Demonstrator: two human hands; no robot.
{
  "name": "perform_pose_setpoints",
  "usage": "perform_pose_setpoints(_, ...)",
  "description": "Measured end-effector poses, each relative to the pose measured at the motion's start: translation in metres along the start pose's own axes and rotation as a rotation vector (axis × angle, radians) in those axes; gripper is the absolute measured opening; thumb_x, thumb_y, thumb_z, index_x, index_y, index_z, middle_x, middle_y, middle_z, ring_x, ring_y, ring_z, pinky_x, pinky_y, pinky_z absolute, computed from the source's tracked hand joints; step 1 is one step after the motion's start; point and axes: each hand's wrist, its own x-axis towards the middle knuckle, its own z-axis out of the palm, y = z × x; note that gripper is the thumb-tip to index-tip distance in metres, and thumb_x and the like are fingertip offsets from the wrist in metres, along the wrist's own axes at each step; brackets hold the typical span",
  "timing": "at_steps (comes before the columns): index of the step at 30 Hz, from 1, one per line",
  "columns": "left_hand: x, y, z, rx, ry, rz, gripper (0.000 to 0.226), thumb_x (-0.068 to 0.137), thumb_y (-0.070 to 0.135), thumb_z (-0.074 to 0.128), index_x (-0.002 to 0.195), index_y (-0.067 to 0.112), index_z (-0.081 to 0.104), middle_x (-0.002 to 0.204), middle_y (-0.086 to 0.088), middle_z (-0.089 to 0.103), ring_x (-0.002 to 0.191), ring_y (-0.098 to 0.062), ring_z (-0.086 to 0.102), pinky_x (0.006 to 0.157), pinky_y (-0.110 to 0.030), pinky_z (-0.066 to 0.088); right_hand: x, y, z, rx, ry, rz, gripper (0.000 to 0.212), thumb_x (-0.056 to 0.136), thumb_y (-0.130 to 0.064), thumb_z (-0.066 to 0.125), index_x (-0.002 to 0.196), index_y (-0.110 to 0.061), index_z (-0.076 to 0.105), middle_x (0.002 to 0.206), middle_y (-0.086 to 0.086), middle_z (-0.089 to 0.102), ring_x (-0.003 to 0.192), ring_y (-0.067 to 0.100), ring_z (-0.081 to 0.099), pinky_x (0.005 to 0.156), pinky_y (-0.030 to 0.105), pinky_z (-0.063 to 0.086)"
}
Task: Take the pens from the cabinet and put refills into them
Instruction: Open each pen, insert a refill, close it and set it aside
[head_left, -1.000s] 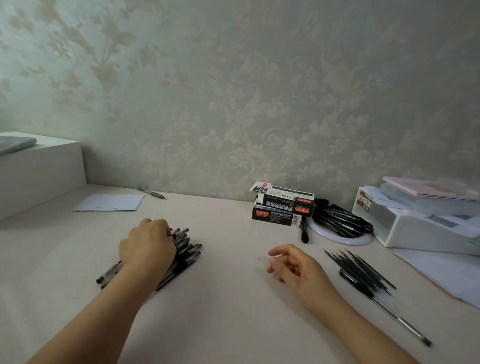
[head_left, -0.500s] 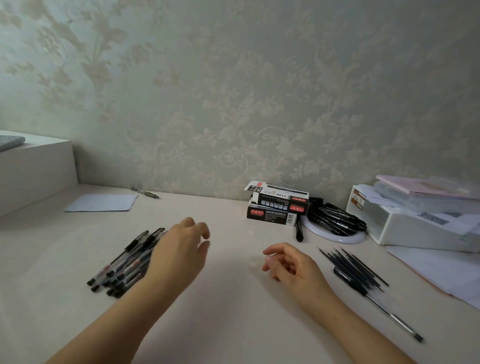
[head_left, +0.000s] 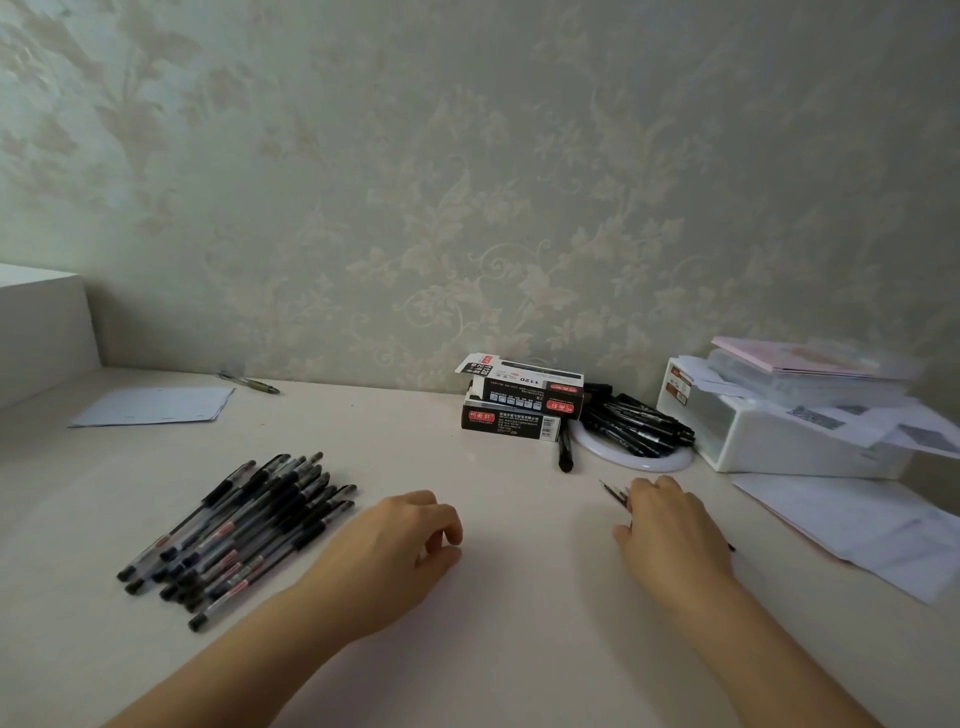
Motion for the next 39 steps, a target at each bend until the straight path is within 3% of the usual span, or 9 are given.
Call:
perform_pose_setpoints(7,-0.001,0.001,0.000,-0.011,-0.008,0.003,0.013,0.092,0.036,0.052,0.092,0.029,0.063,0.085,0.015,0.053,0.066,-0.002,0.051,0.069,-0.025,0.047,0.004,0.002,0.008,-0.036,-0.026,-0.033,0.016,0.097,-0.015,0.049,0.109,-0.018,0.059,0.115,0.001,0.056,0.106,0.020,0.055,0.077,0.024,0.039)
perform_pose_setpoints(11,0.000,0.000,0.000,-0.015,-0.008,0.002,0.012,0.092,0.035,0.052,0.092,0.029,0.063,0.085,0.014,0.053,0.065,-0.001,0.050,0.069,-0.025,0.047,0.001,-0.009,0.010,0.074,-0.012,-0.136,0.014,0.097,-0.024,0.053,0.106,-0.018,0.062,0.110,0.000,0.058,0.104,0.019,0.056,0.084,0.028,0.045)
perform_pose_setpoints(17,-0.001,-0.001,0.000,-0.024,-0.016,0.000,0.011,0.091,0.035,0.054,0.092,0.030,0.063,0.085,0.014,0.053,0.066,-0.002,0.051,0.069,-0.025,0.047,-0.008,-0.034,0.016,0.345,-0.039,-0.333,0.018,0.091,-0.031,0.063,0.104,-0.018,0.062,0.100,-0.007,0.055,0.090,0.008,0.055,0.081,0.027,0.047)
perform_pose_setpoints(21,0.000,-0.002,0.000,-0.031,-0.016,-0.001,0.011,0.091,0.035,0.053,0.092,0.030,0.063,0.084,0.014,0.052,0.067,-0.002,0.051,0.069,-0.025,0.047,-0.008,-0.030,0.015,0.282,-0.024,-0.273,0.029,0.088,-0.047,0.064,0.095,-0.020,0.057,0.095,-0.007,0.050,0.091,0.013,0.053,0.075,0.025,0.041)
perform_pose_setpoints(27,-0.001,-0.002,0.003,-0.033,0.002,0.000,0.011,0.091,0.036,0.053,0.093,0.030,0.062,0.085,0.015,0.052,0.066,-0.002,0.050,0.069,-0.025,0.047,-0.012,-0.036,0.013,0.300,-0.014,-0.282,0.022,0.095,-0.042,0.057,0.088,-0.023,0.049,0.090,-0.009,0.059,0.086,0.011,0.056,0.072,0.026,0.043)
perform_pose_setpoints(32,0.002,0.003,0.005,-0.083,0.082,-0.006,0.014,0.092,0.041,0.053,0.096,0.031,0.062,0.083,0.017,0.052,0.067,-0.002,0.051,0.066,-0.023,0.046,-0.014,-0.049,0.002,0.855,0.053,-0.090,0.015,0.087,-0.042,0.068,0.087,-0.029,0.060,0.075,-0.009,0.069,0.060,-0.002,0.055,0.060,0.020,0.041)
perform_pose_setpoints(35,0.002,0.008,0.007,-0.115,0.081,-0.008,0.023,0.091,0.053,0.049,0.094,0.033,0.062,0.082,0.016,0.053,0.067,-0.003,0.054,0.064,-0.019,0.044,-0.016,-0.057,0.003,1.201,-0.090,0.029,0.013,0.088,-0.038,0.068,0.093,-0.026,0.064,0.075,-0.007,0.074,0.061,-0.002,0.061,0.064,0.022,0.044)
perform_pose_setpoints(39,0.001,0.010,0.011,-0.134,0.060,-0.015,0.035,0.089,0.060,0.045,0.092,0.030,0.062,0.080,0.014,0.054,0.069,-0.004,0.052,0.068,-0.023,0.046,-0.017,-0.065,0.014,1.520,-0.230,0.140,0.015,0.093,-0.018,0.065,0.102,-0.006,0.063,0.075,0.006,0.072,0.054,0.009,0.058,0.051,0.021,0.046)
